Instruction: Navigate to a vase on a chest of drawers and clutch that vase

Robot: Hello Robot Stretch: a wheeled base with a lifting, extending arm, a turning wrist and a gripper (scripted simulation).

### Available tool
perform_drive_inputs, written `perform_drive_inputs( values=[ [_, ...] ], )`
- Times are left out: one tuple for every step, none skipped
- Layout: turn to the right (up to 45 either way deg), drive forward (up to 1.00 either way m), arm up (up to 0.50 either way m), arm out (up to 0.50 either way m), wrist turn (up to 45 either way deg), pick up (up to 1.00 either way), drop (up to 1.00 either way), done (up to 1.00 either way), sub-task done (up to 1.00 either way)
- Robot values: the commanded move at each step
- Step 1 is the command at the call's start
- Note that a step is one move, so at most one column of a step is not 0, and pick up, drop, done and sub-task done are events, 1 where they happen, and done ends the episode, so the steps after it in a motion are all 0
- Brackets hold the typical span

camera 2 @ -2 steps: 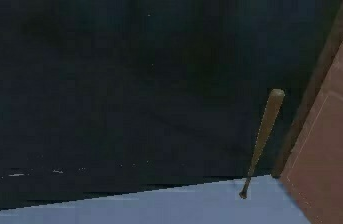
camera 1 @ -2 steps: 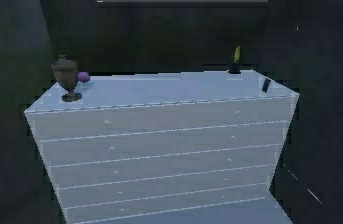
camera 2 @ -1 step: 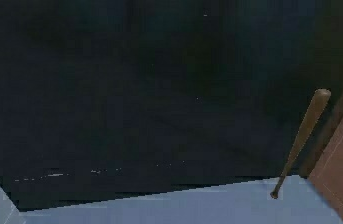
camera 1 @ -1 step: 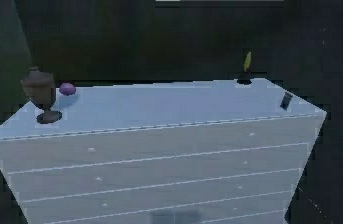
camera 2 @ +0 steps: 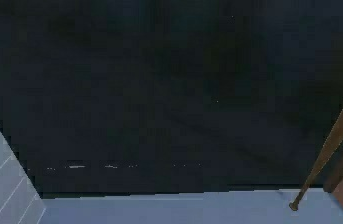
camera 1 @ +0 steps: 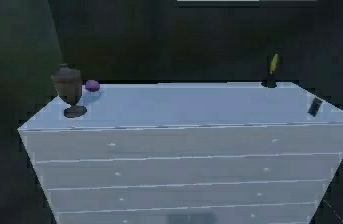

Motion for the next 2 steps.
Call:
perform_drive_inputs(
  values=[
    [0.0,0.3,0.0,0.0,0.0,0.0,0.0,0.0,0.0],
    [-45.0,0.0,0.0,0.0,0.0,0.0,0.0,0.0,0.0]
  ],
)
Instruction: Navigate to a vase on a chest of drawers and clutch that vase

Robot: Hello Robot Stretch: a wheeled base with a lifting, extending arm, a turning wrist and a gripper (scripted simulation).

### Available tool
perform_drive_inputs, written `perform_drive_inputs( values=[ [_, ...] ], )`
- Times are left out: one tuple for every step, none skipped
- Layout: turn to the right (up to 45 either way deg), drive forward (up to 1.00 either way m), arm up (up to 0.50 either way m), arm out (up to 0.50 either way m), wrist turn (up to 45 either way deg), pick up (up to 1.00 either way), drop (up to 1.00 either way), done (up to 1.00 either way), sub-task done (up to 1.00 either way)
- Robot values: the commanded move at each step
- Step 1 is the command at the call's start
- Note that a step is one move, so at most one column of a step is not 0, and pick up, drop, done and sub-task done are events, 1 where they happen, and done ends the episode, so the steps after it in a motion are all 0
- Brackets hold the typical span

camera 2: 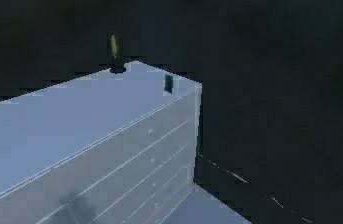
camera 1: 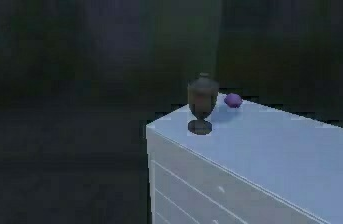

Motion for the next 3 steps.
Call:
perform_drive_inputs(
  values=[
    [-45.0,0.0,0.0,0.0,0.0,0.0,0.0,0.0,0.0],
    [-33.0,0.0,0.0,0.0,0.0,0.0,0.0,0.0,0.0],
    [0.0,0.0,0.5,0.0,0.0,0.0,0.0,0.0,0.0]
  ],
)
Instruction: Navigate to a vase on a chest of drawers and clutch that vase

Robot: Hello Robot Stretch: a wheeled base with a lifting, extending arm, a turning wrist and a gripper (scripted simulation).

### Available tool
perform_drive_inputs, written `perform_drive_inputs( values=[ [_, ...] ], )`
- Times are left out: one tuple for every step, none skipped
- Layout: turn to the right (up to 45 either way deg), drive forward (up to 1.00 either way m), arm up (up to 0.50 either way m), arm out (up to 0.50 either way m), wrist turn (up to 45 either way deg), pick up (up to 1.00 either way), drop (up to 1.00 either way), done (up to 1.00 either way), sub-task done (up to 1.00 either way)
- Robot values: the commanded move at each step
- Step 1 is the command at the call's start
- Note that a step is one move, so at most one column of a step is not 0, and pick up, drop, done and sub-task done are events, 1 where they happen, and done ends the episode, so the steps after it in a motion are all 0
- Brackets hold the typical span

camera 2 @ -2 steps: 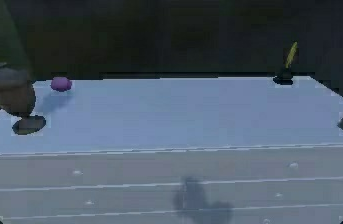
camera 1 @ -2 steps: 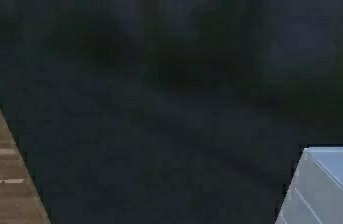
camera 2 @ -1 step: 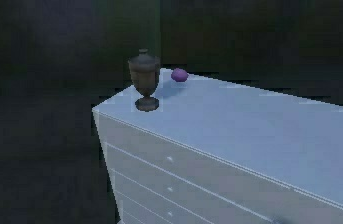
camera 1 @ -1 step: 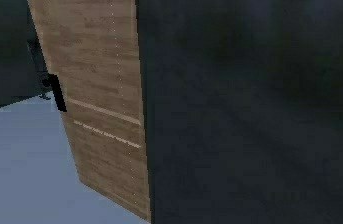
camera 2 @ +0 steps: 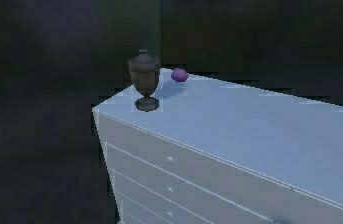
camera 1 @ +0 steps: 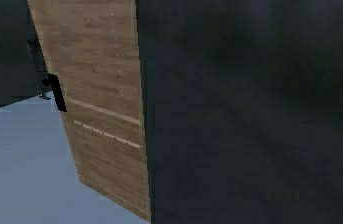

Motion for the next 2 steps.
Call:
perform_drive_inputs(
  values=[
    [0.0,0.0,0.38,0.0,0.0,0.0,0.0,0.0,0.0],
    [0.0,0.0,0.0,0.46,0.0,0.0,0.0,0.0,0.0]
  ],
)
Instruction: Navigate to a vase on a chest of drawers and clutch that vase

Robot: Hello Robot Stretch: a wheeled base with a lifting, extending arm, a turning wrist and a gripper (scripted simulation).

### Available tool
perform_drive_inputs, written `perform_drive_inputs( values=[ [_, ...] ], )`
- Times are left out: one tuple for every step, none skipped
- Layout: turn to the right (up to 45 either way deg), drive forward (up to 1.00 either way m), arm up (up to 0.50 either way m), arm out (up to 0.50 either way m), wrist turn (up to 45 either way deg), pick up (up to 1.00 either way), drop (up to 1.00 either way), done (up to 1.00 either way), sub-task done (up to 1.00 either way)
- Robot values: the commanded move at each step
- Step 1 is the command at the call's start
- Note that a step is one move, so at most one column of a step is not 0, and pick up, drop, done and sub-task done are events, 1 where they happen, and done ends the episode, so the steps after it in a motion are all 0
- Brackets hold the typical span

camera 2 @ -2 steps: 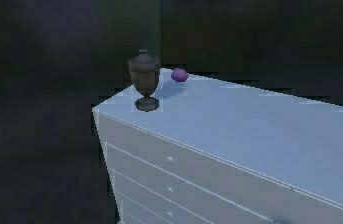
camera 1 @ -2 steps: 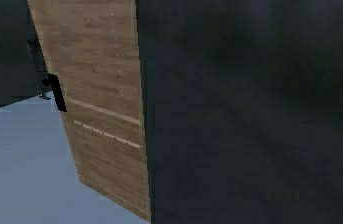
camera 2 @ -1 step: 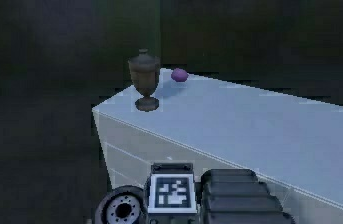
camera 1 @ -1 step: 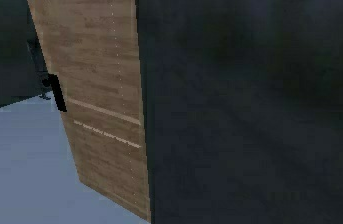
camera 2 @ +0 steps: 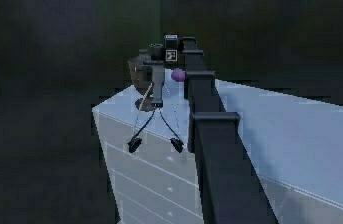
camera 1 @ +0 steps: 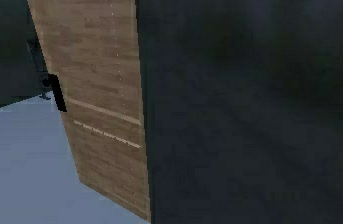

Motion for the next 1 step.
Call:
perform_drive_inputs(
  values=[
    [0.0,0.0,0.0,0.0,45.0,0.0,0.0,0.0,0.0]
  ],
)
